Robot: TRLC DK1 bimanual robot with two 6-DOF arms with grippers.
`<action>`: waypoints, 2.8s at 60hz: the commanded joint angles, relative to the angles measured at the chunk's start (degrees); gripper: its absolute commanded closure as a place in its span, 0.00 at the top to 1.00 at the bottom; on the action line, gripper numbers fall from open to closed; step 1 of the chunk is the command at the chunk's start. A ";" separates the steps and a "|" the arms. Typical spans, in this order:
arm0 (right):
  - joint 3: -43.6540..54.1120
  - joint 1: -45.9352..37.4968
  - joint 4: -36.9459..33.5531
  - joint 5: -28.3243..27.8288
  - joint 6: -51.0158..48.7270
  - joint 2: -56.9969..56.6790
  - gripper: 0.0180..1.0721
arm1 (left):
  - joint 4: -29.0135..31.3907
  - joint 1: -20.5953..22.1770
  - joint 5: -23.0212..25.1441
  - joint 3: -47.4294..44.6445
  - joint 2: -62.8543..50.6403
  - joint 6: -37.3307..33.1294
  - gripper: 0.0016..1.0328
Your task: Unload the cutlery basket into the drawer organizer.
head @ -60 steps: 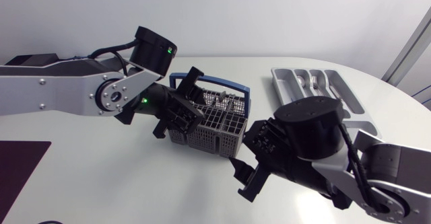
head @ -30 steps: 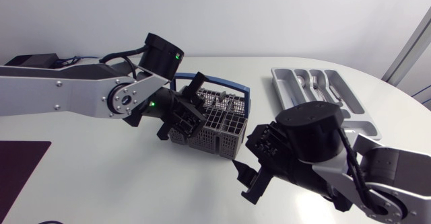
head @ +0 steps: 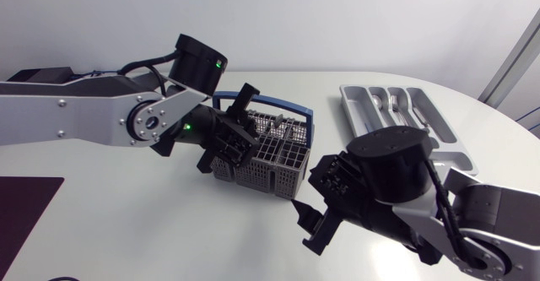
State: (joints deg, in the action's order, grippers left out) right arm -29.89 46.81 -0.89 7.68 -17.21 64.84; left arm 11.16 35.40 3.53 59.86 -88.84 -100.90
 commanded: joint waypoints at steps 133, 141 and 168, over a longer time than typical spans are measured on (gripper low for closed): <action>9.15 10.32 13.19 14.29 -16.98 -15.88 0.68 | 30.15 8.99 12.64 16.08 4.20 98.27 0.03; 9.06 10.67 14.60 14.29 -17.33 -14.30 0.51 | 30.85 8.20 12.64 15.91 4.20 99.23 0.03; 6.60 11.20 16.27 14.47 -17.33 -8.76 0.35 | 31.73 6.88 13.70 15.29 3.94 99.94 0.03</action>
State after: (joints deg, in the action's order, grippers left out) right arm -21.54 57.65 14.11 21.32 -33.54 54.83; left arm 42.19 42.78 16.29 74.00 -84.07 -2.52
